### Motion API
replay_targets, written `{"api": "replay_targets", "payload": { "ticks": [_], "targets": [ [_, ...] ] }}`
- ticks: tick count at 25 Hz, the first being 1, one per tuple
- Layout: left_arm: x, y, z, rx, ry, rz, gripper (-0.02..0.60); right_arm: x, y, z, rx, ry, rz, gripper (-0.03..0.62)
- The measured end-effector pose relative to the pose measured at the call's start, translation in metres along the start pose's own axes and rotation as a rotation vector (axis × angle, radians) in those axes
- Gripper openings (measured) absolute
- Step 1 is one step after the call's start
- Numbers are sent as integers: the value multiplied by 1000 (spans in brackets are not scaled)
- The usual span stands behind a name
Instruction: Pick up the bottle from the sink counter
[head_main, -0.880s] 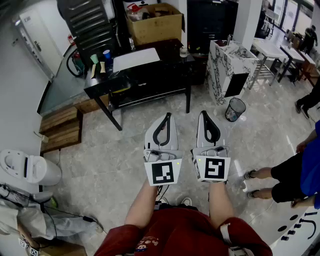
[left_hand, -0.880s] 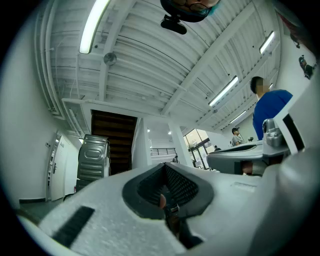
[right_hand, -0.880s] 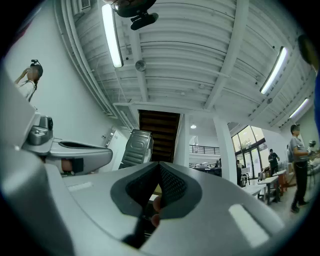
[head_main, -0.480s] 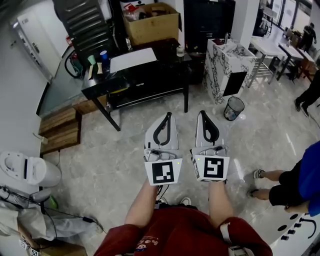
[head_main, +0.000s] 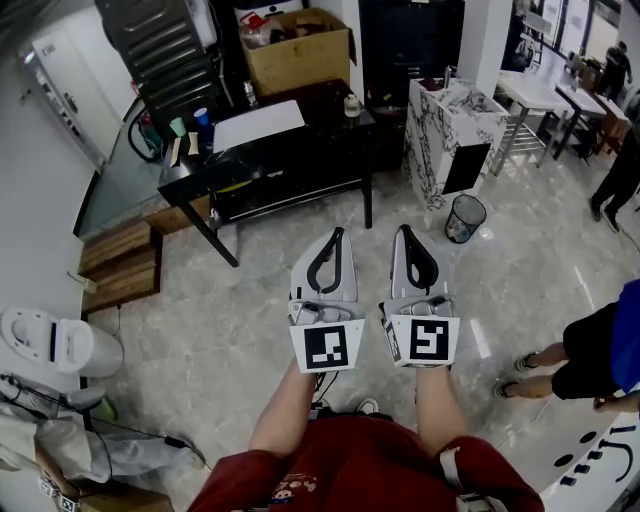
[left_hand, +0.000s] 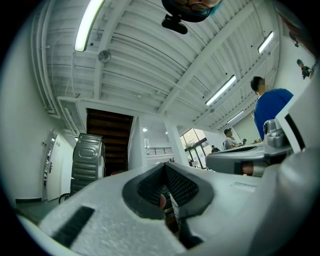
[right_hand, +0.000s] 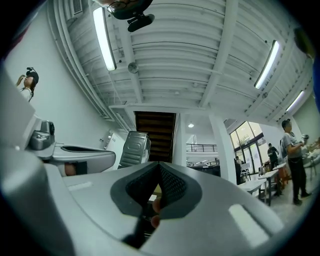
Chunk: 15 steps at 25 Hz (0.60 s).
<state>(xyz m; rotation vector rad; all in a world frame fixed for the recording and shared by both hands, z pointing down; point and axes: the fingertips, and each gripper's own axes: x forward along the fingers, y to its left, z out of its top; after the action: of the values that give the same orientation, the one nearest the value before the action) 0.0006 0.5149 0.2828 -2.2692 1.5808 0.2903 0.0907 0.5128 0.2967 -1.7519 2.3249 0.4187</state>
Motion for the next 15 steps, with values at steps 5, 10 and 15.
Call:
{"api": "replay_targets", "payload": {
  "ticks": [5,10,15],
  "targets": [
    [8,-20,-2,23,7,-3,0,-6,-19,-2,10,-10,8,2],
    [13,-29,-1,65,13,-18,0,-8,-30,1,62,-27,20,3],
    [21,-27,-6,21,3,-8,0,1,-33,-4,48,-24,19,3]
  ]
}}
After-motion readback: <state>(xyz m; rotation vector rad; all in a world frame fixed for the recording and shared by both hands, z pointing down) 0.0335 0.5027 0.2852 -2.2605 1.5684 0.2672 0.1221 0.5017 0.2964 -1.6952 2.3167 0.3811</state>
